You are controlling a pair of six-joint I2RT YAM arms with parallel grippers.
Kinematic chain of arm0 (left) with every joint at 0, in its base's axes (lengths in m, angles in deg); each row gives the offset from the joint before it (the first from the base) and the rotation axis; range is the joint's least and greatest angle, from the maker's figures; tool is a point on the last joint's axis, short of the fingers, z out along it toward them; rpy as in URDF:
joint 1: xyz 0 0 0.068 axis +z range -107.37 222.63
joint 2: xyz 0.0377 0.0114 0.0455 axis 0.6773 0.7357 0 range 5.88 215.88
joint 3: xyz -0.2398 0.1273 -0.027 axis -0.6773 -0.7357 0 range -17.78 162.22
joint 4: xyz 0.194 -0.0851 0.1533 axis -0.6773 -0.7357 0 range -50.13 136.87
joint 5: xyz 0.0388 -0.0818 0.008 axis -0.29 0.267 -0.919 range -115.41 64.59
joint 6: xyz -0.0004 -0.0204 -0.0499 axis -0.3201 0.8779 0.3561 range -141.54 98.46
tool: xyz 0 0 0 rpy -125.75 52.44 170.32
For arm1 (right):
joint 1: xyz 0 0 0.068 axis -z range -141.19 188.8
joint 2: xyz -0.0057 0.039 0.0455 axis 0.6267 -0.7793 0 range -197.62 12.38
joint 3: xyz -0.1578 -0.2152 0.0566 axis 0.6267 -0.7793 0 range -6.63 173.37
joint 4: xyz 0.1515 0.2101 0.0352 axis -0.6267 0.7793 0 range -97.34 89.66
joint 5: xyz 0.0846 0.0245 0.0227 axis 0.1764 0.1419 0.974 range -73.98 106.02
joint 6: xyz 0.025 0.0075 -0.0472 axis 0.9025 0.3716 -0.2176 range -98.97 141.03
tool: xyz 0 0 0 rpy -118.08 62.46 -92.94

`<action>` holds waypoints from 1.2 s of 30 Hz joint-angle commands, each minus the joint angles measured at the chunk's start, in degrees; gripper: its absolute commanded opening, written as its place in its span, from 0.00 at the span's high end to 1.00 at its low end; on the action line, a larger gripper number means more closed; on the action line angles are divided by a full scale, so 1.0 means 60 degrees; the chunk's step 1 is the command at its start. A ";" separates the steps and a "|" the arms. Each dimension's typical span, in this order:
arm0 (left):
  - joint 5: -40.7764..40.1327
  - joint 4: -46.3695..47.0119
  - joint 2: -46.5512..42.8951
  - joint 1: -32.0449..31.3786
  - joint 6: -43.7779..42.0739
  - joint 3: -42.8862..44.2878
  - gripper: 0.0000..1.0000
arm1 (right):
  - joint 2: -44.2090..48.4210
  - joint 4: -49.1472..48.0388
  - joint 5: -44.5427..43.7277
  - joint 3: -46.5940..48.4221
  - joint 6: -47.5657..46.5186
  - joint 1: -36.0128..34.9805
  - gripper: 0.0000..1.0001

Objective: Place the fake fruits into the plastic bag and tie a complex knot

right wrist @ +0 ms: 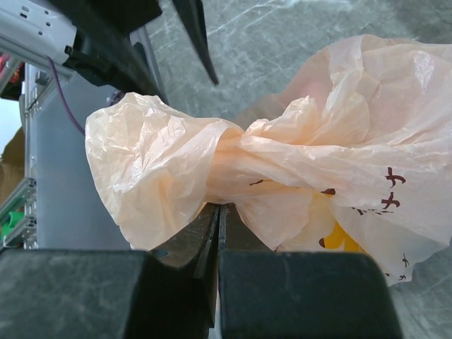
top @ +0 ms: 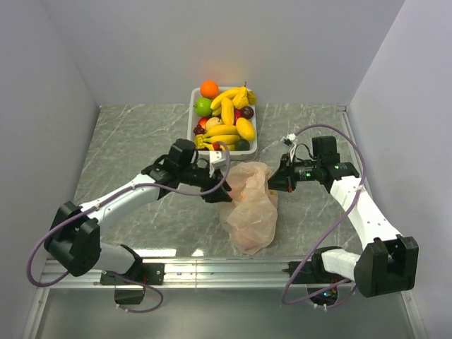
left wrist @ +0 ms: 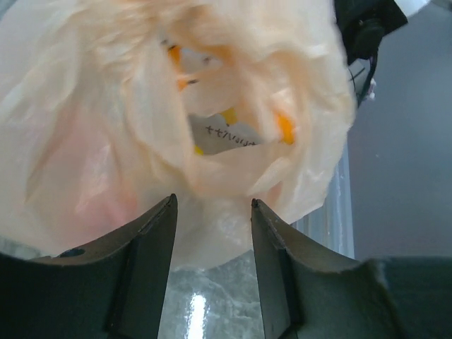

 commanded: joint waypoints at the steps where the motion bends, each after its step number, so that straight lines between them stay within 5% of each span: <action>1: -0.0957 -0.0573 -0.0127 -0.0730 -0.1390 0.0674 0.48 | 0.0129 -0.0660 0.0265 -0.0010 0.0272 0.0054 1.00; 12: -0.2686 0.0556 0.0166 -0.1932 -0.1156 0.1143 0.46 | 0.0276 -0.1392 -0.0028 -0.0362 0.0857 -0.0341 1.00; 22: -0.1825 0.0820 -0.0082 -0.2020 -0.0745 0.0938 0.41 | 0.0539 -0.1891 -0.0716 -0.0640 0.1356 -0.0649 1.00; 24: -0.1692 0.0703 -0.0170 -0.2035 -0.0804 0.0880 0.32 | 0.0685 -0.2052 -0.1024 -0.0728 0.1547 -0.0650 1.00; 34: -0.1559 0.0702 -0.0084 -0.2064 -0.0235 0.1011 0.31 | 0.1066 -0.2082 -0.1713 -0.0904 0.1561 -0.1044 1.00; 36: -0.1850 0.0747 0.0034 -0.2050 -0.0058 0.1113 0.39 | 0.1096 -0.2038 -0.1640 -0.0904 0.1547 -0.1060 1.00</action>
